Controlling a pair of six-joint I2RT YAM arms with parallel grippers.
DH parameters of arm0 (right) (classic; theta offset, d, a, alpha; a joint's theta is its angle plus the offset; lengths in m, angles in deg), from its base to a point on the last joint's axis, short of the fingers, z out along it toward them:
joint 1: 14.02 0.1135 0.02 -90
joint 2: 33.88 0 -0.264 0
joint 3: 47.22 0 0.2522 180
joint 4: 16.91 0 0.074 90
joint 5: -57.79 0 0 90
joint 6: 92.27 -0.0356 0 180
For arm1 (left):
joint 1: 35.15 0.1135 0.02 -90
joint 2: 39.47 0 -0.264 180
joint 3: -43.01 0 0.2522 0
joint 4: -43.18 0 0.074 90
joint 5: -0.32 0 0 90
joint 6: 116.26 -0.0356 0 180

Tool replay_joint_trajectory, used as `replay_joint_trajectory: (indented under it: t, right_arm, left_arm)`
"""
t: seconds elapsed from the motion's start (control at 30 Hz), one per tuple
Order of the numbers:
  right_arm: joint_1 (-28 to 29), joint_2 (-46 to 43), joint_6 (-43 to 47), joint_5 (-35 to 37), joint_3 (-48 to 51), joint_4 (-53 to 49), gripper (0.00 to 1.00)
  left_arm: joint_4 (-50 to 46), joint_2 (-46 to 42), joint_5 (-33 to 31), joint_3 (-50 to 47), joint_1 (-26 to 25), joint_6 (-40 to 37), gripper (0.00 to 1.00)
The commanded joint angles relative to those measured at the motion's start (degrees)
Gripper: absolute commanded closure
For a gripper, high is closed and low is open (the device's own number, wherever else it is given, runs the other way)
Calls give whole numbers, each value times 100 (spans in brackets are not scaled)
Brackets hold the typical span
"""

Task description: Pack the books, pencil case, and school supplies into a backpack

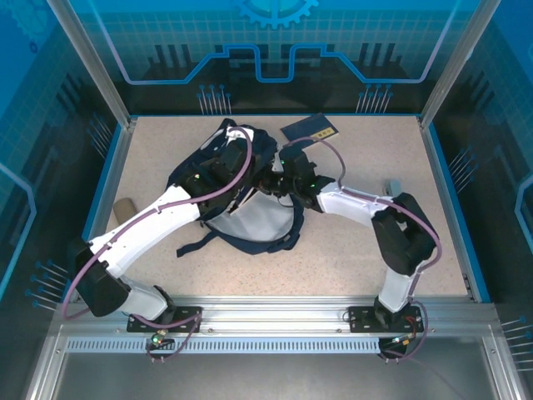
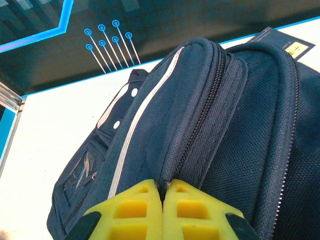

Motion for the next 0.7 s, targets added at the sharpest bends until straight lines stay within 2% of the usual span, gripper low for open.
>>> replay_joint_trajectory:
  t: [0.0, 0.13, 0.27, 0.33, 0.37, 0.43, 0.5, 0.57, 0.67]
  right_arm:
    - [127, 414, -296, 432, -152, 825, 91]
    - [200, 782, -390, 515, -383, 1196, 90]
    - [227, 1141, -436, 413, -785, 823, 89]
    - [235, 1270, -477, 300, -824, 855, 81]
    - [228, 1297, -488, 265, -819, 856, 74]
    - [219, 1265, -489, 208, -742, 895, 53]
    - [191, 1107, -444, 211, -603, 850, 41]
    - [147, 872, -354, 224, -459, 678, 38]
    - [41, 422, -266, 180, -92, 450, 38]
  left_arm:
    - [610, -433, -10, 410, 29, 253, 100]
    - [662, -476, 178, 371, 100, 386, 100]
    - [614, -498, 207, 364, 125, 455, 100]
    - [588, -531, 207, 345, 143, 491, 100]
    - [584, -543, 210, 324, 153, 512, 100]
    - [576, -568, 240, 284, 185, 560, 100]
    - [545, -571, 268, 244, 224, 596, 100]
    - [512, -579, 294, 199, 260, 631, 100]
    - [476, -600, 336, 74, 346, 664, 100]
